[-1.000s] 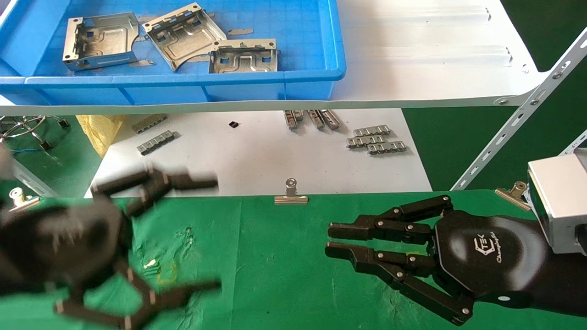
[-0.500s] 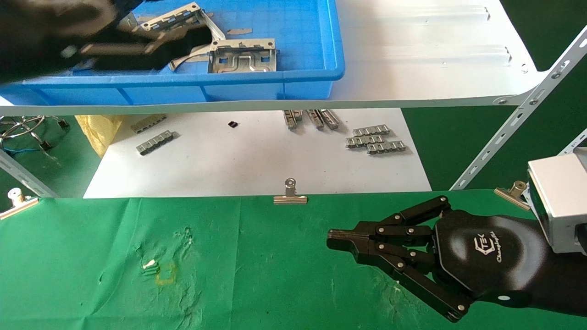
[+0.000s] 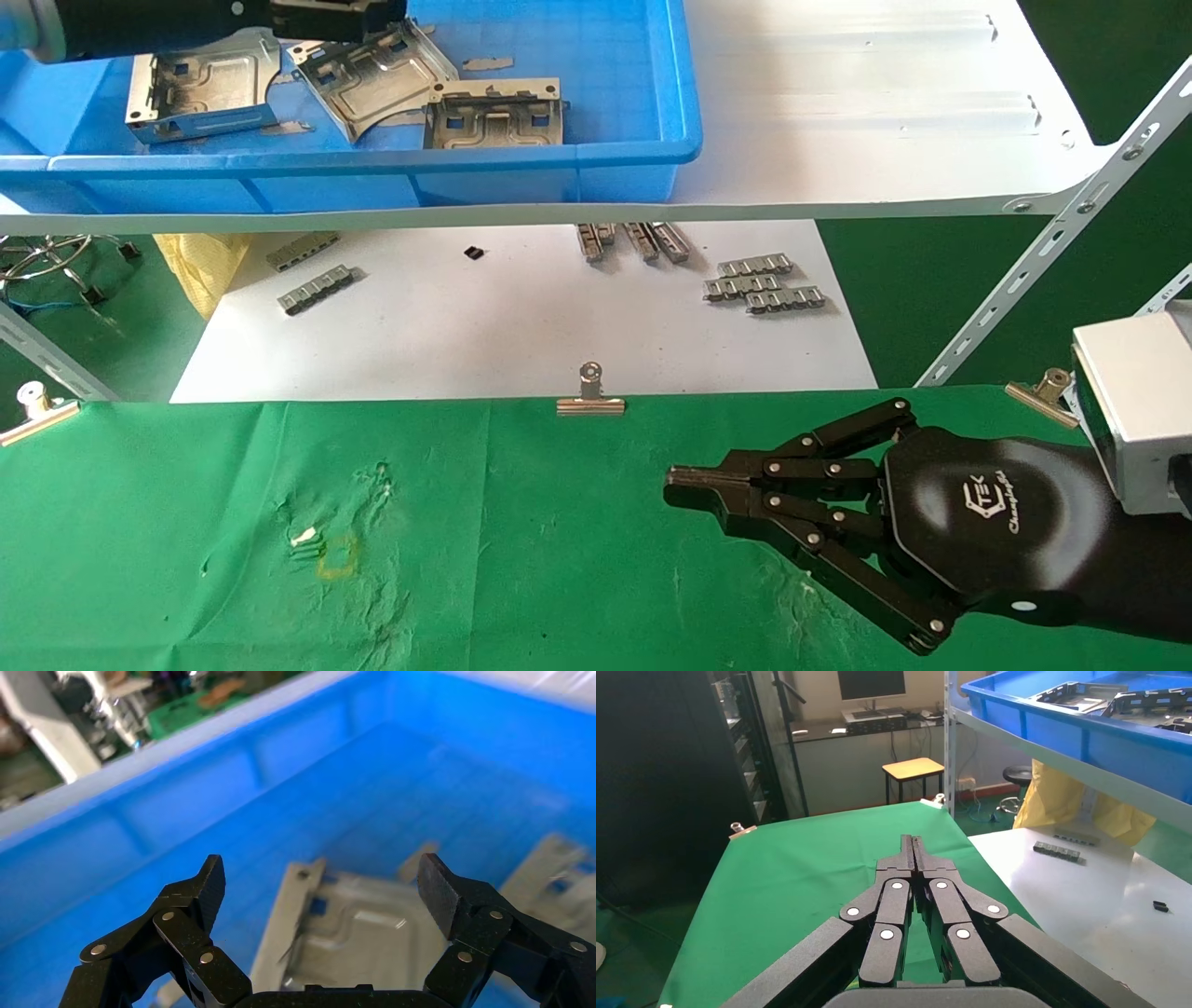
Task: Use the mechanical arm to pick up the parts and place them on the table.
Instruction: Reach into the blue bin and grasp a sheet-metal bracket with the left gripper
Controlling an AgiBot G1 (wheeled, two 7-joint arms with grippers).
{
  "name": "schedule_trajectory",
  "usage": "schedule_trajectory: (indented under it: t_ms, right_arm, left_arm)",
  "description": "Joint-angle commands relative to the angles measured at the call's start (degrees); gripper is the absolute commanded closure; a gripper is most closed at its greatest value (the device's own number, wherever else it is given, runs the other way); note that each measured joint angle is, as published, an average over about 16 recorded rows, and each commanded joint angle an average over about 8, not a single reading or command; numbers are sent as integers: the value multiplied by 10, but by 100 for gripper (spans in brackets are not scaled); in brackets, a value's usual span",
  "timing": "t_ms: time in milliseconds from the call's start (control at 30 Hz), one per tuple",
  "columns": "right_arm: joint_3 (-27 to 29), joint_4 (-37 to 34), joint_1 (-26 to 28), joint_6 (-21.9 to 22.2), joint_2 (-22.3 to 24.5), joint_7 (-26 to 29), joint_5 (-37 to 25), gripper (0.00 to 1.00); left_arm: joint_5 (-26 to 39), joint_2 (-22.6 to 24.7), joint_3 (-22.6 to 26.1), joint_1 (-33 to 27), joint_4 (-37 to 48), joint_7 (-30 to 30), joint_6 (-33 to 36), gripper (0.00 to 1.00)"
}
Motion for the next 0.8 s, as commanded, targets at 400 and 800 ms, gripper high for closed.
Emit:
schedule_trajectory:
  t_ms: [400, 800]
  right_arm:
    - [0, 0, 0, 0, 0, 0, 0, 100]
    - [0, 0, 0, 0, 0, 0, 0, 100]
  left_arm:
    - [45, 34, 28, -45, 95, 25, -23, 100]
    - [53, 40, 33, -50, 120, 57, -66, 100]
